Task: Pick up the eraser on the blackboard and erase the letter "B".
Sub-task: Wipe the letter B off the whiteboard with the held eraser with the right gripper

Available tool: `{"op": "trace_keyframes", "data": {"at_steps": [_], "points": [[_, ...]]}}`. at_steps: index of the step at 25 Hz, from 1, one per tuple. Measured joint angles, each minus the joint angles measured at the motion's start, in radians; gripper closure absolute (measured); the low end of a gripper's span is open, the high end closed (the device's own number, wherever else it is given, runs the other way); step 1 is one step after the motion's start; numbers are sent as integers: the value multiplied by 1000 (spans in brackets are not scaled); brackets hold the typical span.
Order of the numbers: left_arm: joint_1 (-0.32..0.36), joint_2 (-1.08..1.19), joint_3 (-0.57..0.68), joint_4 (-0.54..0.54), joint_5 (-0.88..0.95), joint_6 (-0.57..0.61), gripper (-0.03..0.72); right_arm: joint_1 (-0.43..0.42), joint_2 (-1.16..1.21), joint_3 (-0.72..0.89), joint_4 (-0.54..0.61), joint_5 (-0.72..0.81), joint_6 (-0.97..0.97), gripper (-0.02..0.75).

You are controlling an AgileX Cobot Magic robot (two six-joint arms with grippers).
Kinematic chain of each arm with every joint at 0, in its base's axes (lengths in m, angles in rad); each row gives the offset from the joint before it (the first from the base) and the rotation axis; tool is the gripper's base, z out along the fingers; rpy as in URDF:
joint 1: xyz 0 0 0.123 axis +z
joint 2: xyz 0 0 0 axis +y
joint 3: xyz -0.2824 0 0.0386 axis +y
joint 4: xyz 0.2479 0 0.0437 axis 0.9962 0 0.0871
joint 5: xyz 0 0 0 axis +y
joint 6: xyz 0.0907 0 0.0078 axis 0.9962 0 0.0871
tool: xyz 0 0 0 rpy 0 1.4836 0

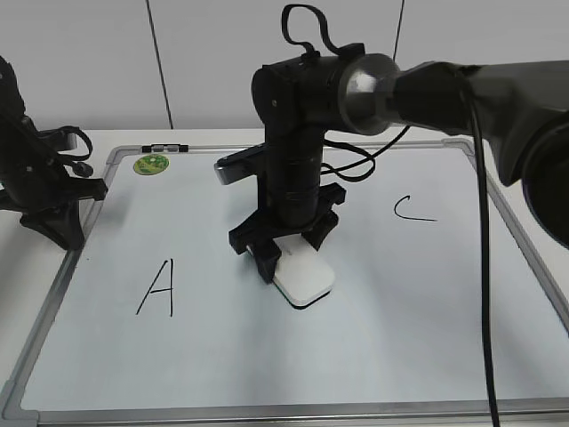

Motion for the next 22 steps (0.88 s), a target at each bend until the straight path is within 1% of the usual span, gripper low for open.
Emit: {"op": "trace_keyframes", "data": {"at_steps": [9, 13, 16, 18, 22], "points": [[0, 0, 0, 0, 0, 0, 645, 75, 3, 0, 70, 0, 0, 211], [0, 0, 0, 0, 0, 0, 645, 82, 3, 0, 127, -2, 0, 211], [0, 0, 0, 0, 2, 0, 645, 85, -1, 0, 145, -2, -2, 211], [0, 0, 0, -2, 2, 0, 645, 85, -9, 2, 138, -4, 6, 211], [0, 0, 0, -8, 2, 0, 645, 69, -82, 6, 28, -4, 76, 211]]}}
